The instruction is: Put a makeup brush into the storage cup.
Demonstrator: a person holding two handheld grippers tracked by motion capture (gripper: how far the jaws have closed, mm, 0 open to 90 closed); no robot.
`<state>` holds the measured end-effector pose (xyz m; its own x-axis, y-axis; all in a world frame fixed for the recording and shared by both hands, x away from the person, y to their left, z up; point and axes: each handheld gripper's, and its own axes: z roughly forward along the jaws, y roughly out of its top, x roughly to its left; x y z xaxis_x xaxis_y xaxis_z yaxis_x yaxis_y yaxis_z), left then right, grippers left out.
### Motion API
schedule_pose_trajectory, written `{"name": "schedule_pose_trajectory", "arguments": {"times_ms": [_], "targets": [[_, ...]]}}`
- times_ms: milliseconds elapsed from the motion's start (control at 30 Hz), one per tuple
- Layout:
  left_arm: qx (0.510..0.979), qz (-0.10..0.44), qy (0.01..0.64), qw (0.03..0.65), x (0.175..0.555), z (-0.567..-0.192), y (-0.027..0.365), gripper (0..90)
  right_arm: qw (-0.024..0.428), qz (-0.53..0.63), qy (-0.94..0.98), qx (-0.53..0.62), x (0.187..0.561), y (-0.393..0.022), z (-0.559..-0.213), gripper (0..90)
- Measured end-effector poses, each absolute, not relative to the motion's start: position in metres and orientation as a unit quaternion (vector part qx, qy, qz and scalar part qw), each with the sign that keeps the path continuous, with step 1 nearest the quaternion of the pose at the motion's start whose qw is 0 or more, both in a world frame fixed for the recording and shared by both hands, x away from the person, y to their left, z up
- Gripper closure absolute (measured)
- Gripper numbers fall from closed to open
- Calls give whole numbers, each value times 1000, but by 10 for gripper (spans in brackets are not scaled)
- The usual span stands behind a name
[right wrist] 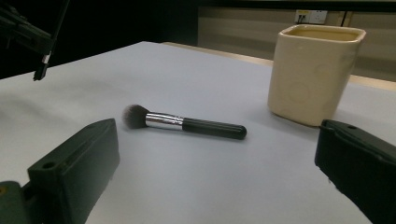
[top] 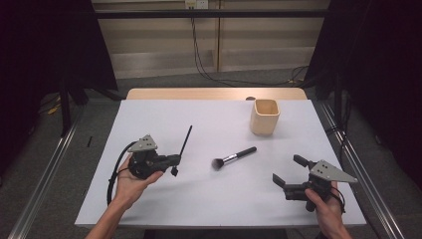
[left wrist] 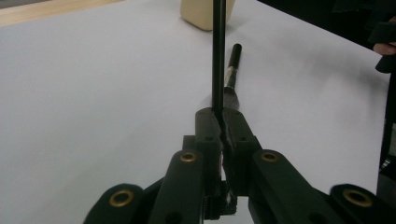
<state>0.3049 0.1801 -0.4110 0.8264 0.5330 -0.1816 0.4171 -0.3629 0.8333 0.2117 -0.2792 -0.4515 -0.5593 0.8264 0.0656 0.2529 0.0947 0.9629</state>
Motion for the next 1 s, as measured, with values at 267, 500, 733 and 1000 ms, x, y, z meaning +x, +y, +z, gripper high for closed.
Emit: {"name": "schedule_pose_trajectory", "arguments": {"times_ms": [267,500,733,1000], "targets": [[828,53,264,491,301,-406,171,861,248,556,703,367,215,-268,-445,0],[834,45,249,491,298,-407,158,861,224,567,720,332,222,-252,-441,0],[842,32,233,485,297,-407,148,862,199,565,739,308,230,-237,-437,0],[859,9,203,469,298,-407,133,862,169,564,757,284,240,-224,-435,0]]}}
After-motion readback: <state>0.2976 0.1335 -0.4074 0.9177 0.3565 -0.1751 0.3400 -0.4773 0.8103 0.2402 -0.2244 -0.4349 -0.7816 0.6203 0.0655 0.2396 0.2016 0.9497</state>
